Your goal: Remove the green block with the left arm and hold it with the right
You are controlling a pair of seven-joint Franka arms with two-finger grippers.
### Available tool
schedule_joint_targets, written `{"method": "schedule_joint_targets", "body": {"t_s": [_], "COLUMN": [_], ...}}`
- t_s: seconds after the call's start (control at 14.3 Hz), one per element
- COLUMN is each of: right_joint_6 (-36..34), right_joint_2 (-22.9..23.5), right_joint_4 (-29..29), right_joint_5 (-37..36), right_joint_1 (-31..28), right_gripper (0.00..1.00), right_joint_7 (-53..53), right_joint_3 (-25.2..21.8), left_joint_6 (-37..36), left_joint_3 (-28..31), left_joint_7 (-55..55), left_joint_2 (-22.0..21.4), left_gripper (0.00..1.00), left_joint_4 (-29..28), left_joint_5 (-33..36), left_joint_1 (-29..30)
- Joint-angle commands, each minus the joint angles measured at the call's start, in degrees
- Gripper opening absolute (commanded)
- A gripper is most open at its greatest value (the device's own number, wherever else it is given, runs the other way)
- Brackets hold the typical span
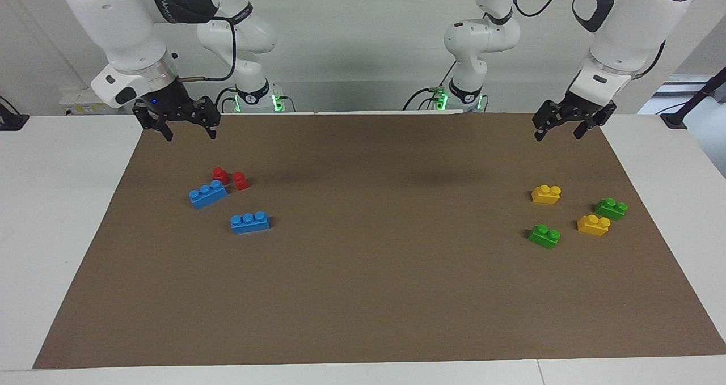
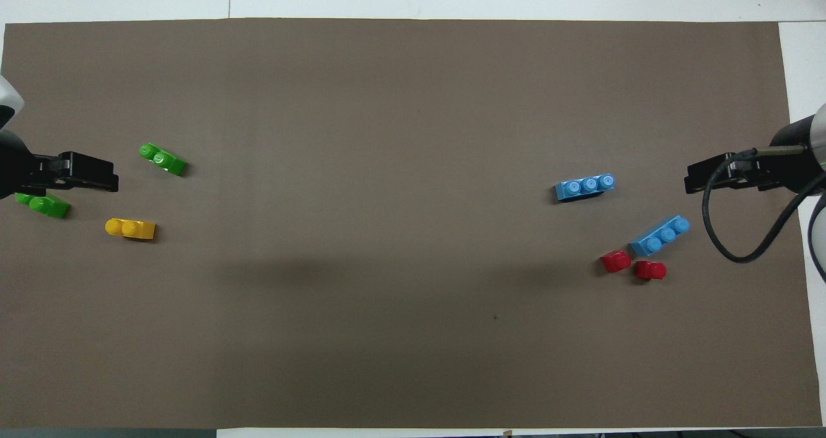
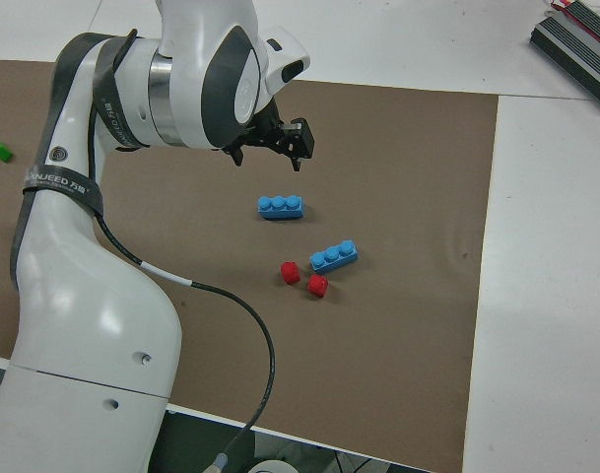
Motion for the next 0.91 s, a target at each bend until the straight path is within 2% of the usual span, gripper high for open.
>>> {"method": "schedule_joint_targets", "body": {"t_s": [0.0, 0.84], "right_joint_6": [0.4, -0.1], "right_joint_2": [0.9, 0.8], "right_joint_4": [1.1, 1.0], "right_joint_5": [-1.3, -3.1], "right_joint_1": [-0.5, -0.4], "right_gripper": [1.00, 1.00], "right_joint_7": [-1.8, -3.9], "right_joint_3": [0.2, 0.3], "left_joint_6": [1.3, 1.4], "left_joint_3": [0.4, 0.4], "left_joint_7": [1.0, 1.1], "left_joint_2": [-1.9, -1.9], "left_gripper": [1.00, 1.00], "left_joint_4": [-2.1, -2.0], "left_joint_5": [-0.8, -0.8], "left_joint_1": [0.0, 0.0]}}
